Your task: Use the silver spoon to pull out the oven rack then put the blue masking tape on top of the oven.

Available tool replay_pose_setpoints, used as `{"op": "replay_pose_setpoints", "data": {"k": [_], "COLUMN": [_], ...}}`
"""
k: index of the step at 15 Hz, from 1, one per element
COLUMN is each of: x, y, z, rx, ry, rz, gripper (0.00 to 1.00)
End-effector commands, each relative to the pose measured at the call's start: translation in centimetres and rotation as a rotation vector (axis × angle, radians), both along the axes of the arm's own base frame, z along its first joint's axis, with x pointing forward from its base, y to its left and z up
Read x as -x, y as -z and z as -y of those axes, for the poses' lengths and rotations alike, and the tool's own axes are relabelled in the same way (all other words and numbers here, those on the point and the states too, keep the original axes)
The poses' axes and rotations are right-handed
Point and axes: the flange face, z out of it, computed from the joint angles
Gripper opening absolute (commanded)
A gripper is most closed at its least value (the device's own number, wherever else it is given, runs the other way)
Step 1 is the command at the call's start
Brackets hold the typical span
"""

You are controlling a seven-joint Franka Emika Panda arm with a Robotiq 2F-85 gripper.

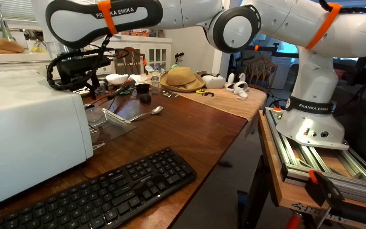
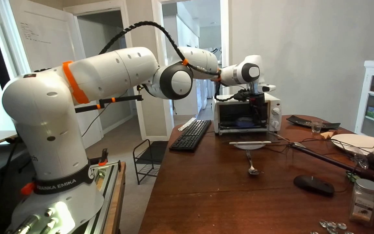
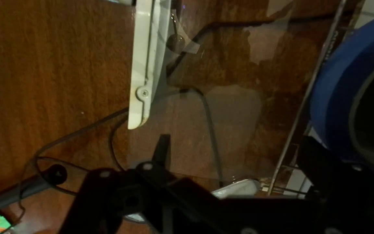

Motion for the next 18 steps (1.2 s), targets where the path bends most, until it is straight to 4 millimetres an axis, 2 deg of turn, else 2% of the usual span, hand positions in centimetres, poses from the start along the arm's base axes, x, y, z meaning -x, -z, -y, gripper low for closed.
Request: {"op": "replay_pose_setpoints", "data": {"k": [1, 2, 6, 12, 14, 18], "x": [-0.1, -0.2, 0.0, -0.7, -0.7, -1.3], "y": [1.4, 0.5, 0.6, -0.1, 0.2, -0.9], "z": [-1.2, -0.4, -0.8, 0.5, 0.3, 0.1], "rx": [-0.023, -0.01, -0.011, -0.023, -0.037, -0.06], "ry": [-0.04, -0.029, -0.036, 0.094, 0.115, 0.151], "rz": [0.037, 0.021, 0.023, 0.061, 0.066, 0.134], "gripper": [1.0, 1.0, 1.0, 1.0, 1.0, 1.0]}}
